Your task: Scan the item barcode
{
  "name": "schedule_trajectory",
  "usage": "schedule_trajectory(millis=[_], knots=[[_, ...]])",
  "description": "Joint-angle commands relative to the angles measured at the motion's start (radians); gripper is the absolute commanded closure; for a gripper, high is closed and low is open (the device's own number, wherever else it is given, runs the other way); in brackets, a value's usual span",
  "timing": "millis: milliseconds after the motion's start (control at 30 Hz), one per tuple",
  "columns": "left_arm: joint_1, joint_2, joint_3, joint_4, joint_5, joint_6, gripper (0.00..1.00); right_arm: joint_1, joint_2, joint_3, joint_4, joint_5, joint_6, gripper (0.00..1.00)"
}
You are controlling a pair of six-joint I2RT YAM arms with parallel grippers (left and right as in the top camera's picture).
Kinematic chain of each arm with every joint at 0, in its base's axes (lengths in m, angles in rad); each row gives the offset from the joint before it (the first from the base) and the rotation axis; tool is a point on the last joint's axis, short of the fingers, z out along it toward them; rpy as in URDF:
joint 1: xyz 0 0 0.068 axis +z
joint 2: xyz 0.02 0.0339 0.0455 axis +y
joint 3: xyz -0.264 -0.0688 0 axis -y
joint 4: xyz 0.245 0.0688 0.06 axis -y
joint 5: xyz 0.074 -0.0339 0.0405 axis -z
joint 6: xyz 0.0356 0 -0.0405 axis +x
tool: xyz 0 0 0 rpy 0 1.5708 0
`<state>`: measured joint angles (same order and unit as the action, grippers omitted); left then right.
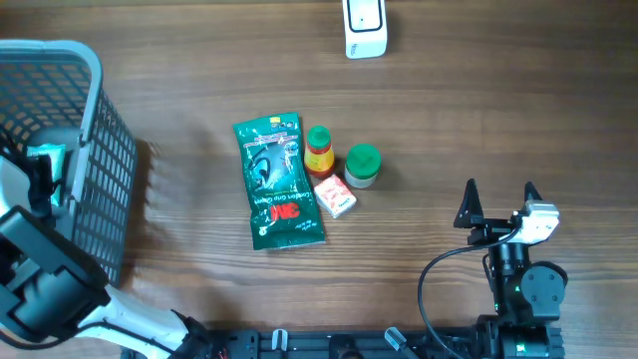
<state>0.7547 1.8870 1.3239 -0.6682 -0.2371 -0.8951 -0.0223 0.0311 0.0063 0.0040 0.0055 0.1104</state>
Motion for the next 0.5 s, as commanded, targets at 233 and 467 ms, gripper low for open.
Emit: schedule_trajectory(millis=[233, 467], knots=[[0.005, 0.146, -0.04, 0.082, 0.027, 0.08, 0.74, -0.003, 0.0, -0.001, 0.004, 0.013, -0.005, 0.0], [0.005, 0.039, -0.048, 0.038, 0.031, 0.081, 0.96, -0.003, 0.0, -0.001, 0.004, 0.013, -0.006, 0.0]])
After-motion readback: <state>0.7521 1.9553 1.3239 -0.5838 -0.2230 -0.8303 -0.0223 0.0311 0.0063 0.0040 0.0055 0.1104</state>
